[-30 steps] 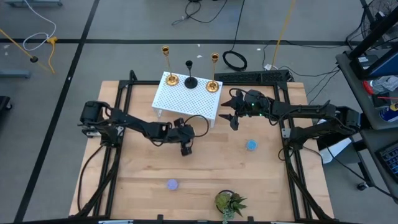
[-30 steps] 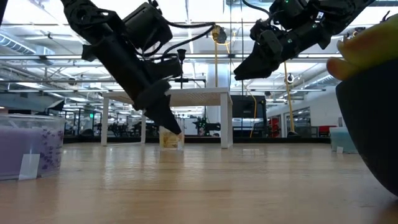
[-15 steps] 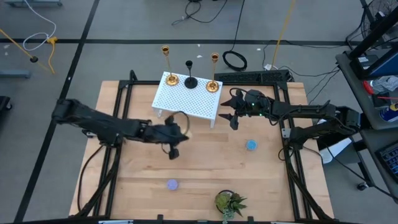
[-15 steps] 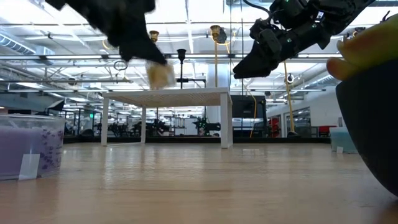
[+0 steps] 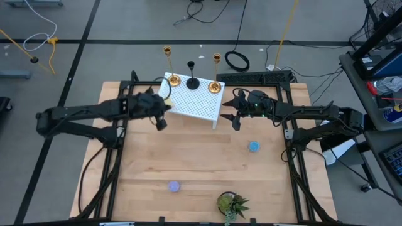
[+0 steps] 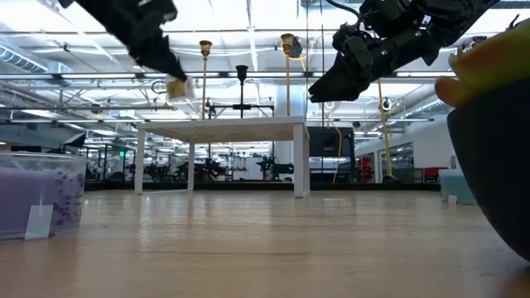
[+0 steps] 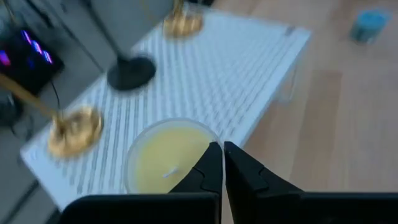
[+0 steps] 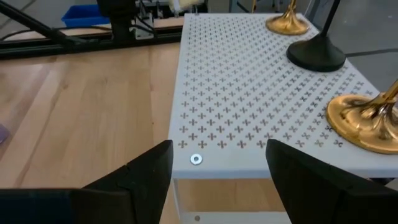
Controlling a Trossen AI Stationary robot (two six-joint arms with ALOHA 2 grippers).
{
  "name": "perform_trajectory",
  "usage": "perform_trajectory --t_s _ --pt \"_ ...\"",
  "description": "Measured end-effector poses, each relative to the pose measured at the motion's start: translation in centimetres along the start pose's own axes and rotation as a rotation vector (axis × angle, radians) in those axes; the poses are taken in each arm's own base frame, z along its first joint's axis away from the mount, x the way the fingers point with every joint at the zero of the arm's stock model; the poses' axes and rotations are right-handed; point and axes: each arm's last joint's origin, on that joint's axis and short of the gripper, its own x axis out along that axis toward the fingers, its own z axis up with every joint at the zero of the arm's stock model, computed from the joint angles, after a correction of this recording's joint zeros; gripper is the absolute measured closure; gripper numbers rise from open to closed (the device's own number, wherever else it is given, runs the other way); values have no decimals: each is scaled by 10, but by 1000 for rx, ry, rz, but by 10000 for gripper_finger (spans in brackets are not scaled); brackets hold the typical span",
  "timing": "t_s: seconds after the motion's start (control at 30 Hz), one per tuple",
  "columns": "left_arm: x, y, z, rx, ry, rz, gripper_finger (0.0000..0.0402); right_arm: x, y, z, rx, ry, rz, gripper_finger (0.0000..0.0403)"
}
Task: Pick & Place candle stick holders
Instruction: Put the yellow scented candle on the shelf
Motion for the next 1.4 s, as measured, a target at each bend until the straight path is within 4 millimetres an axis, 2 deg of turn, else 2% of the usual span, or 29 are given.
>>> perform_trajectory --t_s 0.27,0.53,1.0,1.2,1.4 --pt "29 35 -6 -83 79 18 397 0 0 0 0 -2 0 149" --pt "49 52 -13 -139 131 40 376 0 0 0 0 -2 1 149" --pt "41 53 -11 -148 106 35 371 0 0 0 -1 -2 0 149" --pt "38 51 -10 -151 87 -18 370 0 0 0 -1 -2 0 149" --pt "37 50 -12 -150 111 -19 336 0 0 0 -1 -2 0 149"
